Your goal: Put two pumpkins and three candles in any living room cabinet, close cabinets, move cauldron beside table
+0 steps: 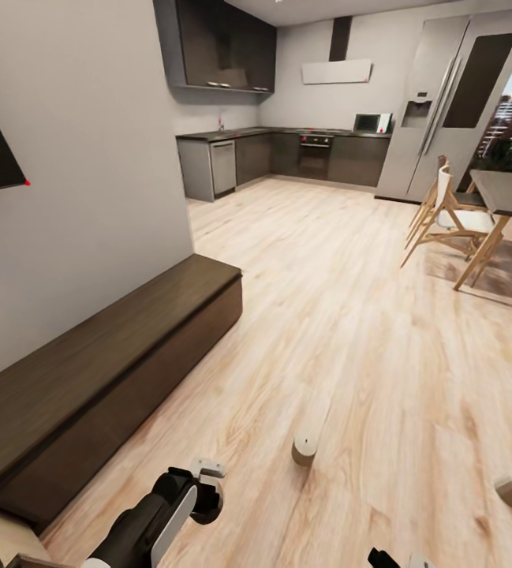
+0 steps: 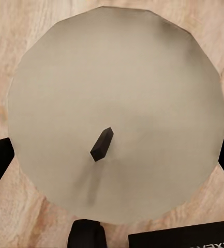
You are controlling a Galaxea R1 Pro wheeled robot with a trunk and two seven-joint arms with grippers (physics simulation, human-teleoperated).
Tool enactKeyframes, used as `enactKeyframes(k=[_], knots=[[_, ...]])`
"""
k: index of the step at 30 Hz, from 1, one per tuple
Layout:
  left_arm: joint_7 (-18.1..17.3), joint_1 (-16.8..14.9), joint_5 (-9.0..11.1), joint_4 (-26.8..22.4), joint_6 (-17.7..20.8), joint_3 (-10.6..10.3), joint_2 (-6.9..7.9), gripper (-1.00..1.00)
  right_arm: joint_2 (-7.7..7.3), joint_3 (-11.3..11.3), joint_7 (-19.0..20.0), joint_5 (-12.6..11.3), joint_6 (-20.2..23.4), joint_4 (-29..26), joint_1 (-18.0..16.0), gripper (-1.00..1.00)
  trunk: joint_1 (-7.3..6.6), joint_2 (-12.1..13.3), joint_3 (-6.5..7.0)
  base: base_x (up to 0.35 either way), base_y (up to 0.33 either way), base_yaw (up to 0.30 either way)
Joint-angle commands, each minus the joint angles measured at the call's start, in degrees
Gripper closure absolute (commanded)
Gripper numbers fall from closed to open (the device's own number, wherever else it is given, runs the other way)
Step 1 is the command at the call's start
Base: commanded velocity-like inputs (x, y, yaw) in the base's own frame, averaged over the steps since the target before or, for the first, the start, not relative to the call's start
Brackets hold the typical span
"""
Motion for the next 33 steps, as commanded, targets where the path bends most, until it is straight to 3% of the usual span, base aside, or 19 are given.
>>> enactKeyframes(k=[1,9,16,18,20,25,29,33], knots=[[0.51,-0.04,0.63,-0.07,0.17,-0.14,0.02,1.00,0.00,0.10,-0.33,-0.19,0.27,-0.13,0.01,-1.00,0.01,-0.02,-0.04,0.146,-0.217,0.000],[0.59,0.00,0.61,-0.05,0.17,-0.14,-0.04,1.00,0.03,1.18,-0.78,-0.15,0.29,-0.13,-0.01,-1.00,0.01,-0.02,-0.15,0.199,-0.091,0.188],[0.81,-0.03,0.62,-0.04,0.16,-0.06,-0.10,1.00,0.04,8.65,-8.33,-0.17,1.14,-0.28,-0.40,-1.00,0.01,-0.02,-0.55,0.114,-0.002,0.230],[0.84,-0.05,0.65,-0.07,0.17,-0.02,-0.14,1.00,0.02,9.87,-9.17,-0.18,3.61,-0.62,-1.46,-1.00,0.01,-0.02,-0.68,0.009,0.000,0.222],[0.69,-0.06,0.71,-0.21,0.08,0.02,-0.15,1.00,0.07,10.27,-9.89,-0.18,9.61,-1.81,-3.89,-1.00,0.01,-0.02,-0.81,0.032,0.000,0.213],[0.51,-0.03,1.08,-1.40,0.13,0.11,-0.12,1.00,0.79,10.46,-16.40,-0.49,23.53,-8.74,-10.47,-1.00,0.01,-0.02,-1.17,0.079,0.000,0.200],[0.51,-0.03,1.18,-1.83,0.11,0.35,-0.08,1.00,2.46,10.47,-18.24,-0.76,29.53,-9.23,-15.62,-1.00,0.01,-0.02,-1.47,0.081,0.000,0.193],[0.31,-0.01,1.21,-2.03,0.09,0.55,0.04,1.00,2.88,10.47,-18.52,-1.07,34.19,-6.88,-20.32,-1.00,0.01,-0.02,-1.77,0.137,0.000,0.189]])
